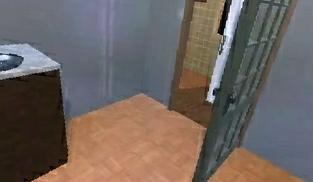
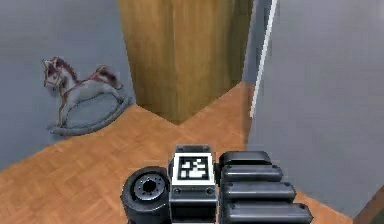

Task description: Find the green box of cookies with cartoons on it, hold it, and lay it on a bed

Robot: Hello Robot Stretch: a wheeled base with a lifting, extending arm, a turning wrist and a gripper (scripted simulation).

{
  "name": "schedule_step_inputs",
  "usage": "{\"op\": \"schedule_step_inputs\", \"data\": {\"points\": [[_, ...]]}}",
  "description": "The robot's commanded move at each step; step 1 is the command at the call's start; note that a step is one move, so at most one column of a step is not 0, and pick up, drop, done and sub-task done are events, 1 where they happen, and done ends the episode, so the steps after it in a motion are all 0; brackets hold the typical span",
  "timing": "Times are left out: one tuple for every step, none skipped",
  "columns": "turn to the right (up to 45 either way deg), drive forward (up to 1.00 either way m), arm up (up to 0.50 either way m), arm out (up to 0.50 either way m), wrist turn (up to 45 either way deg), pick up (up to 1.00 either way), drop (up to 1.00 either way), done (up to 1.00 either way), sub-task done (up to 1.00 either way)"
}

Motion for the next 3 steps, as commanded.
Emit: {"op": "schedule_step_inputs", "data": {"points": [[0.0,0.85,0.00,0.00,0.0,0.00,0.00,0.00,0.00],[12.0,0.00,0.00,0.00,0.0,0.00,0.00,0.00,0.00],[0.0,0.50,0.00,0.00,0.0,0.00,0.00,0.00,0.00]]}}
